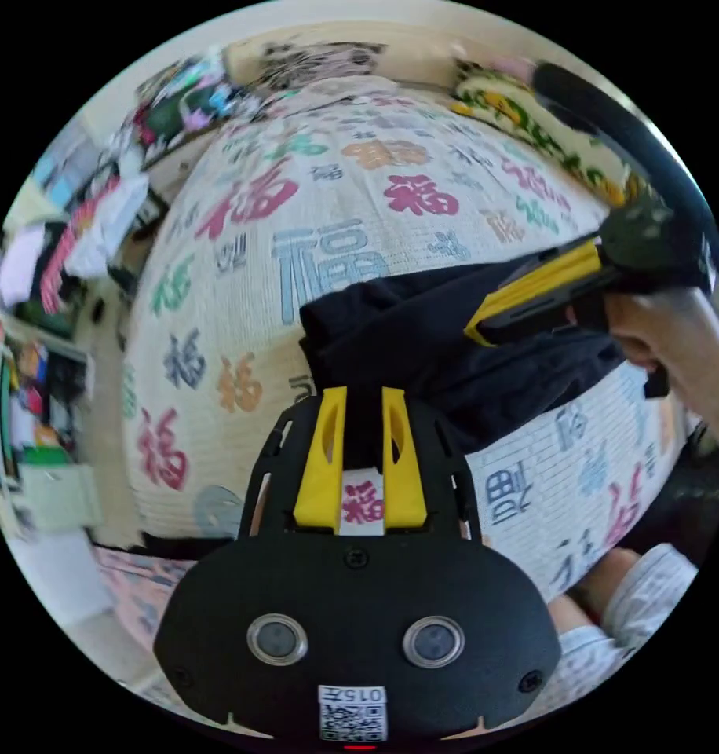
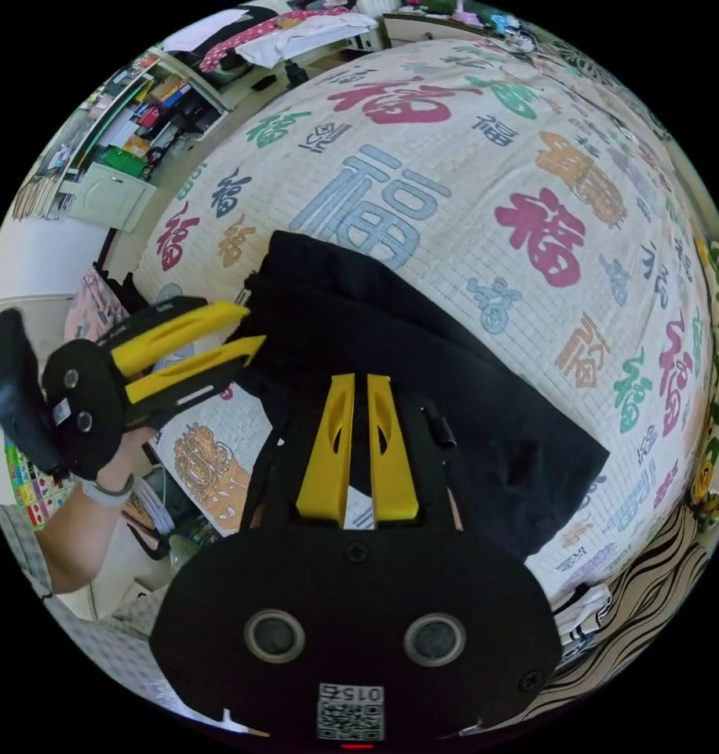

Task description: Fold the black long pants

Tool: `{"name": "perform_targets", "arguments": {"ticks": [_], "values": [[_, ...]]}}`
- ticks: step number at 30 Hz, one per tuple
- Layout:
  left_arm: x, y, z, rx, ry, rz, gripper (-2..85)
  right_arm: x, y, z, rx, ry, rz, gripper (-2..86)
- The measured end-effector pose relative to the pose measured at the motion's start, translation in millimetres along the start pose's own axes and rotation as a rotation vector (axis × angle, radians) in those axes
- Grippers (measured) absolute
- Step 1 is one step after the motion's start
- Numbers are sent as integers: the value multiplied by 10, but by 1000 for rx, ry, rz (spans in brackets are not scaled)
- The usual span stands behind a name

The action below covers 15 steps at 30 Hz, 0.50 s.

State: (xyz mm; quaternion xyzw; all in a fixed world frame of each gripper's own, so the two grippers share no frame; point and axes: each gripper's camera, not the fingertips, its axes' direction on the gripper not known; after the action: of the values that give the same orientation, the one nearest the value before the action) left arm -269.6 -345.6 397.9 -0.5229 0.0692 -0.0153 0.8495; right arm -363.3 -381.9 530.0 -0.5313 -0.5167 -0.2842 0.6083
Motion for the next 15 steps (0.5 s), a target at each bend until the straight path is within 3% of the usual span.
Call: {"name": "perform_targets", "arguments": {"ticks": [3, 6, 15], "values": [[359, -186, -156, 31, -84, 161, 82, 127, 191, -67, -16, -16, 18, 29], [608, -304, -84, -57, -146, 243, 82, 157, 327, -107, -38, -34, 19, 29], [850, -481, -171, -44, -118, 203, 74, 38, 653, -453, -40, 15, -1, 29]]}}
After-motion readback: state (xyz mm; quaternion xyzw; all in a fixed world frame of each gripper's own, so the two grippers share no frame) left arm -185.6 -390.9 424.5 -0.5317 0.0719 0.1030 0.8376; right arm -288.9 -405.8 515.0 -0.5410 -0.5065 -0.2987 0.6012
